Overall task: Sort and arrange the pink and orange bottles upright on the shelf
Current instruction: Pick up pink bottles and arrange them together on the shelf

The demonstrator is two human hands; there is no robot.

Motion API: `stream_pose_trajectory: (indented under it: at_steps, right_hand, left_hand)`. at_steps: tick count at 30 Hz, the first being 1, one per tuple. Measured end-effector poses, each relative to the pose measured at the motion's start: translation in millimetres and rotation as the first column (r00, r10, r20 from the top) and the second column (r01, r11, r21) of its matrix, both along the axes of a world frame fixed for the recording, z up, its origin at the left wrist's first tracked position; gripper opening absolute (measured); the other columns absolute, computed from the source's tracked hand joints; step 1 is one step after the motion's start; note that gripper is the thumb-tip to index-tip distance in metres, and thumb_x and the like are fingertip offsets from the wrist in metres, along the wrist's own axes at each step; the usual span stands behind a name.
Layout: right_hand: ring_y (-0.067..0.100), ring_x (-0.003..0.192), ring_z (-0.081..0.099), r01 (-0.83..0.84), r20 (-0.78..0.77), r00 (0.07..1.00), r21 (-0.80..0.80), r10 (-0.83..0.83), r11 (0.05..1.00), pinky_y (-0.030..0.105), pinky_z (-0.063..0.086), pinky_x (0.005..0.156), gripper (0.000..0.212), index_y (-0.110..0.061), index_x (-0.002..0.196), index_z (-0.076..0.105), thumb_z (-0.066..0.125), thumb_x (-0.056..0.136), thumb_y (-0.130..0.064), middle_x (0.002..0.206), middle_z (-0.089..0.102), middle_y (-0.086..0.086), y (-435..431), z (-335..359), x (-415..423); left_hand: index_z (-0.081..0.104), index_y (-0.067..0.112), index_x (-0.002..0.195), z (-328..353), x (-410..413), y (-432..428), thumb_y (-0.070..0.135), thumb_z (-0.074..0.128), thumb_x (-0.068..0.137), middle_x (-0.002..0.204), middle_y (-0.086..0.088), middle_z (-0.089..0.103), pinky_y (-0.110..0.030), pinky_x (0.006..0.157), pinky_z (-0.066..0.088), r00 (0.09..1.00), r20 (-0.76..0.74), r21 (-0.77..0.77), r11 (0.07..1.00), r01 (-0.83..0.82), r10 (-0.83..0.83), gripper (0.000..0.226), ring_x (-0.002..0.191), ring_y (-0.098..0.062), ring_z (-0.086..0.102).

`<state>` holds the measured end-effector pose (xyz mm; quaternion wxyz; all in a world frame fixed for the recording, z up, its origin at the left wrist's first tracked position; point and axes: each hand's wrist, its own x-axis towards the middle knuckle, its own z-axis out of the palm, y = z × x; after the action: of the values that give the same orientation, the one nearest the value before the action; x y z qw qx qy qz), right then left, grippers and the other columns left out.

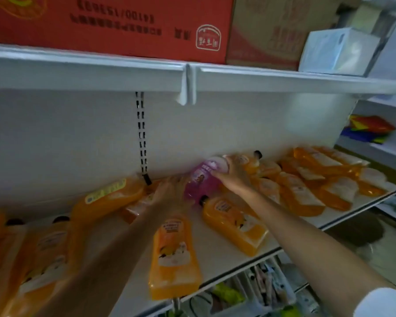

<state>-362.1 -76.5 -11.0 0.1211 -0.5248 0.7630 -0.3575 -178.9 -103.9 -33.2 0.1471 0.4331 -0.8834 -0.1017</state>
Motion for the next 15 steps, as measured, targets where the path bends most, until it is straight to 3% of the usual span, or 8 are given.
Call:
stream_pose_trajectory:
  at_steps: [2,6,10,12,15]
  right_hand:
    - [0.026,0.132,0.039,-0.018,0.000,1.000,0.031,0.018,0.999,0.030,0.034,0.100,0.074,-0.008,0.142,0.033,0.065,0.085,-0.041,0.145,0.040,0.012,-8,-4,-8]
    - [0.028,0.123,0.047,0.012,-0.028,1.000,0.044,-0.011,0.999,0.033,0.042,0.086,0.071,-0.013,0.133,0.041,0.062,0.081,-0.056,0.135,0.048,0.008,-23,-12,-4]
    - [0.036,0.131,0.032,0.071,-0.014,0.997,-0.062,-0.072,0.996,0.044,0.037,0.101,0.082,-0.010,0.138,0.034,0.067,0.078,-0.053,0.141,0.038,0.016,-28,-22,7]
    - [0.033,0.127,0.033,0.016,0.025,1.000,-0.194,-0.011,0.981,0.034,0.034,0.099,0.077,-0.009,0.139,0.033,0.070,0.080,-0.040,0.138,0.037,0.020,-24,-17,12]
    - [0.024,0.109,0.044,-0.121,-0.039,0.993,-0.377,0.115,0.918,0.008,0.032,0.075,0.053,-0.013,0.129,0.050,0.072,0.080,-0.017,0.124,0.038,0.016,-13,-5,25]
  left_hand:
    - [0.025,0.020,0.143,-10,-14,-11,0.044,0.065,0.078,0.146,-0.006,0.034,-0.036,0.109,0.024,0.996,0.074,-0.001,0.999,-0.053,0.053,0.079,0.135,-0.026,0.030]
    - [0.024,0.021,0.143,-16,-30,-16,0.053,0.061,0.077,0.145,-0.007,0.033,-0.037,0.109,0.020,0.987,0.020,0.012,0.987,-0.157,0.157,0.081,0.134,-0.027,0.030]
    - [0.022,0.022,0.143,-18,-38,-15,0.055,0.058,0.079,0.145,-0.008,0.033,-0.042,0.108,0.019,0.977,0.058,0.004,0.978,-0.208,0.207,0.080,0.134,-0.028,0.029]
    - [0.028,0.021,0.141,-17,-37,-12,0.052,0.057,0.081,0.140,-0.008,0.042,-0.041,0.106,0.025,0.976,0.033,-0.005,0.976,-0.216,0.217,0.073,0.129,-0.029,0.037]
    - [0.037,0.021,0.129,-7,-34,-6,0.037,0.060,0.085,0.116,-0.009,0.060,-0.039,0.085,0.049,0.934,-0.274,0.051,0.973,-0.225,0.231,0.052,0.103,-0.029,0.058]
